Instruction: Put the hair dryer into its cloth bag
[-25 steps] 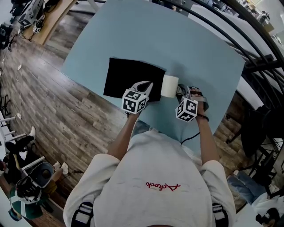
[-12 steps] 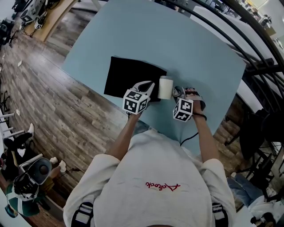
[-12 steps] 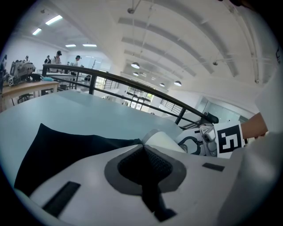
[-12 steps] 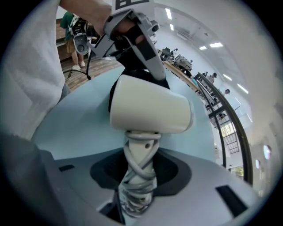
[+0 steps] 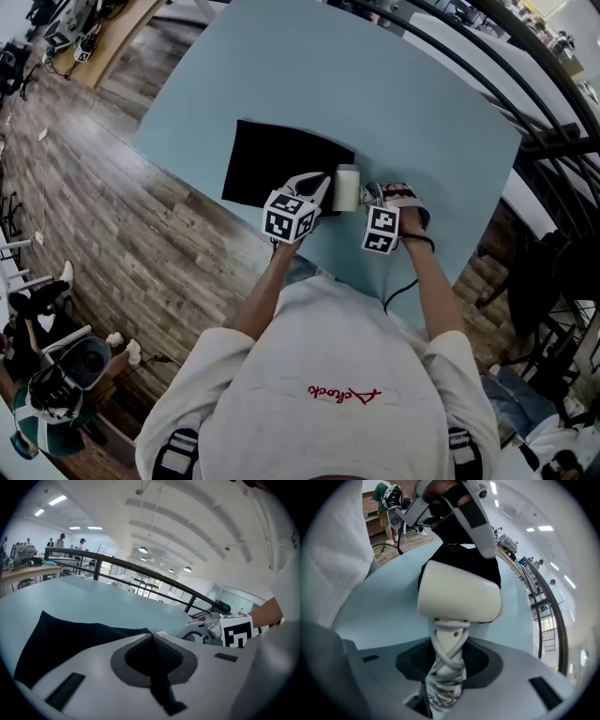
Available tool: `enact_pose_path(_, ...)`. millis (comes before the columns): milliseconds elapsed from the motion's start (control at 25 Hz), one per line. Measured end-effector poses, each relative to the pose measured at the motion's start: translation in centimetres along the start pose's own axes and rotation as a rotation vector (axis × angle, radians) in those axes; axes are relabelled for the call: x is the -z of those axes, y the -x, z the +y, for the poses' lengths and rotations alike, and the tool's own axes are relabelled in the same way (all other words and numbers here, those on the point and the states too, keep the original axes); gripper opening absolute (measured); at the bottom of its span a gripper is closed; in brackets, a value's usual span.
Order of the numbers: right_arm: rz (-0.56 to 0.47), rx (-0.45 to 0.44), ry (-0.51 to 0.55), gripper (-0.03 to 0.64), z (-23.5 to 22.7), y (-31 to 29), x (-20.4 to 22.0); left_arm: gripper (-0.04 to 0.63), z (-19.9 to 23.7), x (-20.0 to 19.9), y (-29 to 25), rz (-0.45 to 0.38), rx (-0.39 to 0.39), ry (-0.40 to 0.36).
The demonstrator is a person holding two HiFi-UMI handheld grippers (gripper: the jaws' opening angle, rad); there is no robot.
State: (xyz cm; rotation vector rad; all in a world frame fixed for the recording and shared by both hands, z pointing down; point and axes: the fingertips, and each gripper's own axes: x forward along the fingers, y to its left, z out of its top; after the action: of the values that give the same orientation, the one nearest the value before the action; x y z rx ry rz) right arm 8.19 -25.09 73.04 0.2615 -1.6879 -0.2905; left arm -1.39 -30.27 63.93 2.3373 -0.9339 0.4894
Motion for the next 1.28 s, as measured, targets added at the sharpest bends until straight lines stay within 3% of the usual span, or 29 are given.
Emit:
enact_pose_path(840,0.031,-0.075,0.112,0.169,-1.1,-2.4,-4.4,0.012,-0.8,-0.4,0.2,-0.006,0.028,-0.004)
enact_pose_path(1280,-0.008,-0.073,0.162,0.169,-1.7,-2.9,-7.4,0.012,-1.0,-0.5,0.4,-0.017,0.039,0.026)
